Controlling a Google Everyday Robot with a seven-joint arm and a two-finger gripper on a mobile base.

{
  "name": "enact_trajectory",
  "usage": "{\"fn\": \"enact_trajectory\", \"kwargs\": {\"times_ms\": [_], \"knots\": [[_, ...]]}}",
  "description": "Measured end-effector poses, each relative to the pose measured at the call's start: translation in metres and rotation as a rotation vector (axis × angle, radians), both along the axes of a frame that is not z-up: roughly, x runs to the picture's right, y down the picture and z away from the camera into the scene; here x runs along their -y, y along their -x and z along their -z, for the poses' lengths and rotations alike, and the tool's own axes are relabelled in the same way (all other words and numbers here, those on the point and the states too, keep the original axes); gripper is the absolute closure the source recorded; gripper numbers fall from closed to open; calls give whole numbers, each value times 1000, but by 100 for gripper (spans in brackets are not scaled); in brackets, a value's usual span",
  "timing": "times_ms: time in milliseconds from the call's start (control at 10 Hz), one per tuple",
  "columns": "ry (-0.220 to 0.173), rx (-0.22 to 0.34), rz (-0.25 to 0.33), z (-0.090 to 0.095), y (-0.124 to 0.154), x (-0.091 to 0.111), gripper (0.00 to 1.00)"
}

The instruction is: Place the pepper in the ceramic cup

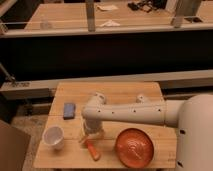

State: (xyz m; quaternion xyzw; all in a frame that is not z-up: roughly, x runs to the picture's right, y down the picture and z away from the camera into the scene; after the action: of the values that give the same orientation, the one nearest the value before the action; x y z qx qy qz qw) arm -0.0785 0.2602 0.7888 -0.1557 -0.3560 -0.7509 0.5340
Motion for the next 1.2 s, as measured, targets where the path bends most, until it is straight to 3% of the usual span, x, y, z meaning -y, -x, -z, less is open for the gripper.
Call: {"fn": "enact_trajectory", "kwargs": {"times_ms": [800, 1000, 1200], "knots": [[8, 19, 18, -13, 1, -5, 24], [11, 35, 33, -14, 1, -5, 20], [9, 38, 39, -13, -1, -3, 28]]}}
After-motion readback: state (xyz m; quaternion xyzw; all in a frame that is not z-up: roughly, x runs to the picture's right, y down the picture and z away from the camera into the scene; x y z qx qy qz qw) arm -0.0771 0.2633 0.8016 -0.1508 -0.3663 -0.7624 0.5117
